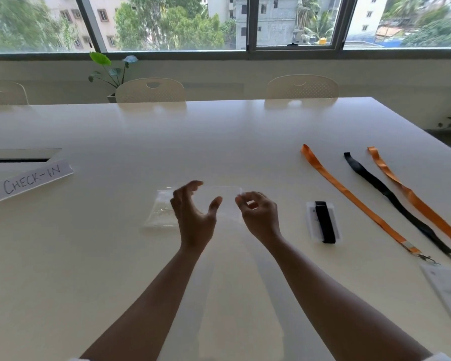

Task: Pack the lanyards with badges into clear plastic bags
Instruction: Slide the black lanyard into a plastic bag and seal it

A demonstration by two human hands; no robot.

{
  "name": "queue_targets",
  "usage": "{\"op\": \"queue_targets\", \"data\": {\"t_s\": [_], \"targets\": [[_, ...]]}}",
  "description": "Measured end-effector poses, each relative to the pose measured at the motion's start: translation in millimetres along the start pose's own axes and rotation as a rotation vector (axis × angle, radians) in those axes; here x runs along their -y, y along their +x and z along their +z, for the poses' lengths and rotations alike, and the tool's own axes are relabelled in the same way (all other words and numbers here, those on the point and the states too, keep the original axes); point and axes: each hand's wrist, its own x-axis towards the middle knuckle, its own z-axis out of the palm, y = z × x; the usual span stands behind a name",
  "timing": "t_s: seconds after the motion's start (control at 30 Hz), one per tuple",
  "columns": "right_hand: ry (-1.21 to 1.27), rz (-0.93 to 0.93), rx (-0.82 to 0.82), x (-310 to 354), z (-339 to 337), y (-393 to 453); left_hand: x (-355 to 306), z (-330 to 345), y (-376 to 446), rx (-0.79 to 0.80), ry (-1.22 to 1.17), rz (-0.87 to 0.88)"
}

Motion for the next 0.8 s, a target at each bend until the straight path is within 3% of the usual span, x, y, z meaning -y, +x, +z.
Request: {"op": "queue_targets", "data": {"t_s": [0.17, 0.3, 0.43, 0.8], "targets": [[0.23, 0.275, 0.018, -20, -24, -12, -24, 35, -40, 0.151, -0.102, -0.048], [0.263, 0.302, 0.021, -36, -39, -21, -30, 56, -62, 0.346, -0.146, -0.112], [0.272, 0.301, 0.07, -39, -49, -24, -33, 57, -66, 0.442, -0.185, -0.176], [0.391, 0.264, 0.12, -43, -59, -31, -28, 60, -69, 0.393, -0.068, -0.204]]}}
